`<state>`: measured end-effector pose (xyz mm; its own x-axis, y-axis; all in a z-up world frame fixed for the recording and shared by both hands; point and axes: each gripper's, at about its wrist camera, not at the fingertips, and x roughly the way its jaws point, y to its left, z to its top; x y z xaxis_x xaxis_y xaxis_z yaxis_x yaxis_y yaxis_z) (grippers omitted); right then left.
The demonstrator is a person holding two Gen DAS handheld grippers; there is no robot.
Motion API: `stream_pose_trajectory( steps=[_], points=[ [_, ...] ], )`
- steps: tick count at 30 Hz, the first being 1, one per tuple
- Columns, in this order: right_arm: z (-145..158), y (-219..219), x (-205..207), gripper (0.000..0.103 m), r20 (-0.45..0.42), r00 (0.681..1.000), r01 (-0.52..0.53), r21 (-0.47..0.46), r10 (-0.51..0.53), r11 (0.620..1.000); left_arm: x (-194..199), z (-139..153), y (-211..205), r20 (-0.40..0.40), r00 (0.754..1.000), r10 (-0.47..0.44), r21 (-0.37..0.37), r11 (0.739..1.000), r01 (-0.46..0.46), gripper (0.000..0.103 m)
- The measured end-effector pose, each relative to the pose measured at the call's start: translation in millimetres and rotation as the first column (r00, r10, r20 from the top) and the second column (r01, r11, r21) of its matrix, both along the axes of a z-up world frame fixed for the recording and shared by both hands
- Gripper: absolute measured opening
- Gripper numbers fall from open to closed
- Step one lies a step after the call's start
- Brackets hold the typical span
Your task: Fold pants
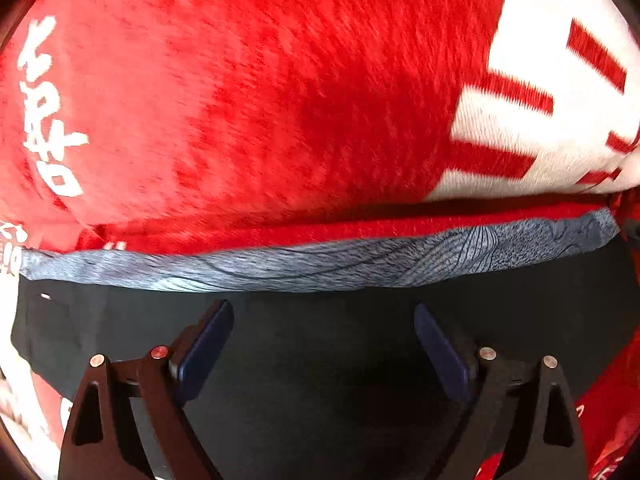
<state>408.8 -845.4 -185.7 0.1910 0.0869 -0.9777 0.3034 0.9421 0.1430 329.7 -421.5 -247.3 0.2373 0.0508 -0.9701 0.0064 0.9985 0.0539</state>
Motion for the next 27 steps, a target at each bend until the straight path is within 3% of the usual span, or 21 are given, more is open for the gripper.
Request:
stream_pose_trajectory(
  steps=[4, 6, 9, 12, 13, 15, 18, 21, 24, 27],
  points=[
    [15, 41, -22, 0.033, 0.023, 0.991, -0.133, 0.043, 0.132, 0.99, 2, -17, 25, -0.049, 0.997, 0.051, 0.03, 0.998, -0.05, 0.093],
    [4, 55, -24, 0.033, 0.006, 0.987, -0.163, 0.068, 0.163, 0.984, 9, -28, 40, -0.046, 0.995, 0.09, -0.015, 0.996, -0.09, 0.093],
    [-19, 75, -12, 0.034, -0.023, 0.986, -0.165, 0.099, 0.168, 0.981, 19, -35, 54, -0.037, 0.99, 0.139, -0.011, 0.99, -0.139, 0.093],
    [-45, 85, -21, 0.041, -0.054, 0.976, -0.205, 0.073, 0.209, 0.976, 35, -34, 80, -0.014, 0.98, 0.196, 0.029, 0.98, -0.196, 0.093],
    [-37, 83, -31, 0.042, -0.027, 0.975, -0.216, 0.068, 0.218, 0.974, 36, -35, 95, -0.011, 0.975, 0.221, 0.055, 0.974, -0.22, 0.093],
    [-37, 85, -39, 0.056, 0.0, 0.966, -0.257, 0.089, 0.258, 0.962, 36, -42, 119, -0.027, 0.965, 0.261, 0.083, 0.963, -0.258, 0.093],
    [-41, 102, -48, 0.063, 0.01, 0.955, -0.296, 0.087, 0.297, 0.951, 33, -47, 162, -0.046, 0.944, 0.326, 0.095, 0.942, -0.321, 0.093],
    [-43, 114, -47, 0.077, 0.002, 0.955, -0.294, 0.124, 0.296, 0.948, 22, -34, 183, -0.041, 0.944, 0.328, 0.136, 0.938, -0.32, 0.093],
    [-34, 119, -31, 0.077, -0.044, 0.965, -0.252, 0.125, 0.259, 0.96, -2, -23, 198, -0.057, 0.955, 0.293, 0.162, 0.946, -0.28, 0.093],
    [-26, 131, -40, 0.078, -0.046, 0.974, -0.211, 0.181, 0.222, 0.961, -30, -14, 213, -0.073, 0.958, 0.279, 0.16, 0.951, -0.265, 0.093]
  ],
)
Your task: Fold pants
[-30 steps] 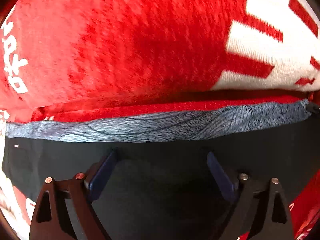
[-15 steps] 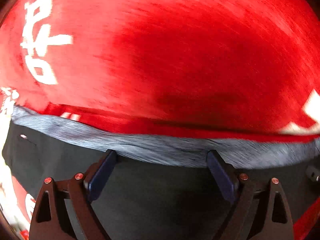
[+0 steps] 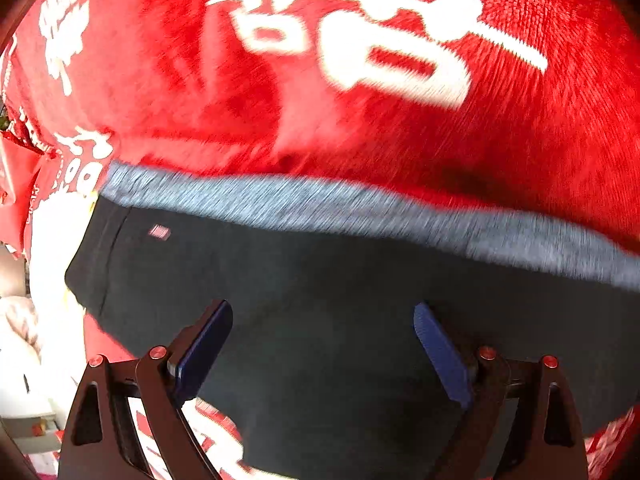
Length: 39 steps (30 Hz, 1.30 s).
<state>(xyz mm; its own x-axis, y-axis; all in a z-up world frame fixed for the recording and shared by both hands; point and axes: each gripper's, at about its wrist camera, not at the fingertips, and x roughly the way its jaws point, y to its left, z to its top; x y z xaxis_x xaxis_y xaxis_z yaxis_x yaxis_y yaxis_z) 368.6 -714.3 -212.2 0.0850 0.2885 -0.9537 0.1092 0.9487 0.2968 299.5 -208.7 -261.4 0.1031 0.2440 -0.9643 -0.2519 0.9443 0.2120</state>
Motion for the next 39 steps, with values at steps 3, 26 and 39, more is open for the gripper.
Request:
stream_pose_trajectory(
  steps=[3, 26, 39],
  points=[
    [13, 21, -27, 0.078, -0.012, 1.0, -0.004, 0.032, 0.004, 0.999, -33, -11, 12, -0.019, 1.0, 0.019, -0.016, 1.0, -0.02, 0.093],
    [-35, 346, -129, 0.071, -0.111, 0.992, 0.0, 0.458, 0.057, 0.889, -60, -39, 191, 0.027, 0.995, -0.098, 0.011, 0.995, 0.098, 0.093],
    [-55, 350, -112, 0.018, -0.181, 0.977, 0.183, 0.439, -0.113, 0.879, -60, -39, 198, 0.061, 0.988, -0.141, -0.058, 0.988, 0.145, 0.095]
  ],
)
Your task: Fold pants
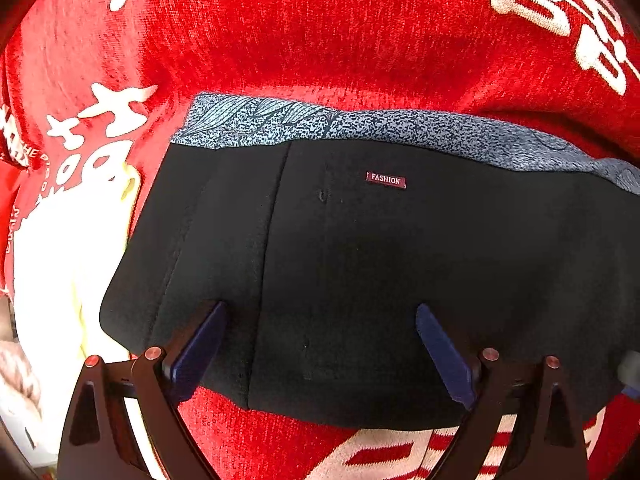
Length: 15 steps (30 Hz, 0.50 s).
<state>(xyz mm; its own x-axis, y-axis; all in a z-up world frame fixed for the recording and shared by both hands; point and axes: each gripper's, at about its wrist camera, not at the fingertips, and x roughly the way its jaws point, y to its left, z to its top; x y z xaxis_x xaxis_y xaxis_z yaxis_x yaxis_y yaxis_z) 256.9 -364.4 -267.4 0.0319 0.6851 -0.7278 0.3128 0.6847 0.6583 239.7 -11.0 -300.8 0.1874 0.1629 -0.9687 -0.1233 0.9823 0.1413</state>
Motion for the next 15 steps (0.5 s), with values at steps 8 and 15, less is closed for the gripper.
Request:
stream_pose_trajectory(
  steps=[8, 15],
  points=[
    [9, 3, -28, 0.009, 0.025, 0.996, -0.084, -0.144, 0.088, 0.986, -15, -2, -3, 0.032, 0.995, -0.094, 0.024, 0.995, 0.093, 0.095],
    [20, -7, -29, 0.031, 0.005, 0.987, -0.156, -0.161, 0.159, 0.974, -9, 8, -3, 0.006, 0.995, -0.097, 0.041, 0.994, 0.097, 0.095]
  ],
)
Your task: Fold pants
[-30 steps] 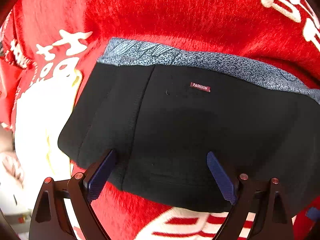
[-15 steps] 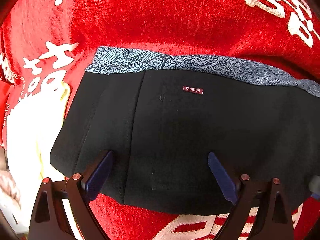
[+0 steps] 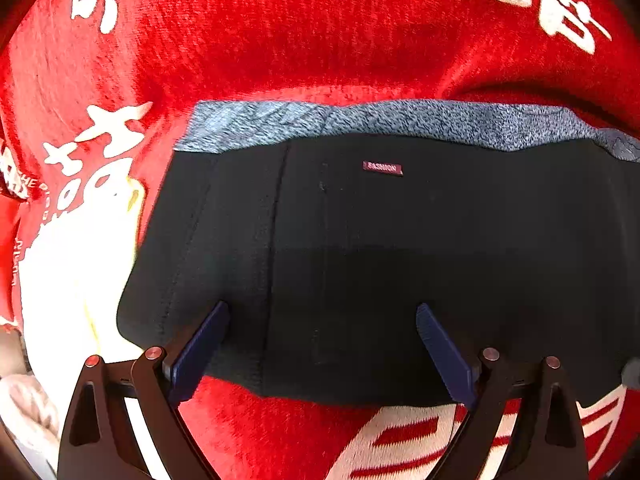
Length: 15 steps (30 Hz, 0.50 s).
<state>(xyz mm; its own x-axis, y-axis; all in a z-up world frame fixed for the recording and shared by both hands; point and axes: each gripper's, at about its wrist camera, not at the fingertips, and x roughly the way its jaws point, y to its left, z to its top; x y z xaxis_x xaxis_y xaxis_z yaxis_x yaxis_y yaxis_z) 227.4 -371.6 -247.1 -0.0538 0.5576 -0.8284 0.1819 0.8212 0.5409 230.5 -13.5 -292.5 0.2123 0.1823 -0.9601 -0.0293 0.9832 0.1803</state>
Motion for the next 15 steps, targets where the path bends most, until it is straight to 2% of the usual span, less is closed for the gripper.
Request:
stream_pose_trajectory(
  steps=[2, 6, 9, 13, 15],
  points=[
    [19, -5, 2, 0.035, 0.042, 0.998, -0.048, -0.04, 0.05, 0.998, 5, 13, -2, 0.026, 1.0, -0.009, -0.022, 1.0, 0.009, 0.095],
    [53, -16, 27, 0.037, 0.175, 0.979, -0.084, -0.131, 0.107, 0.988, 39, 18, -1, 0.061, 0.998, -0.03, 0.022, 0.999, 0.028, 0.095],
    [44, -17, 62, 0.038, 0.181, 0.977, -0.084, -0.18, 0.117, 0.98, 69, 1, 12, 0.044, 0.999, 0.027, 0.055, 0.998, -0.03, 0.095],
    [6, -17, 93, 0.038, 0.132, 0.977, -0.122, -0.278, 0.164, 0.953, 94, -11, 43, 0.053, 0.99, 0.132, -0.006, 0.991, -0.132, 0.103],
    [0, -28, 102, 0.038, 0.175, 0.974, -0.101, -0.245, 0.147, 0.964, 100, -12, 53, 0.044, 0.987, 0.157, -0.014, 0.988, -0.157, 0.103]
  ],
)
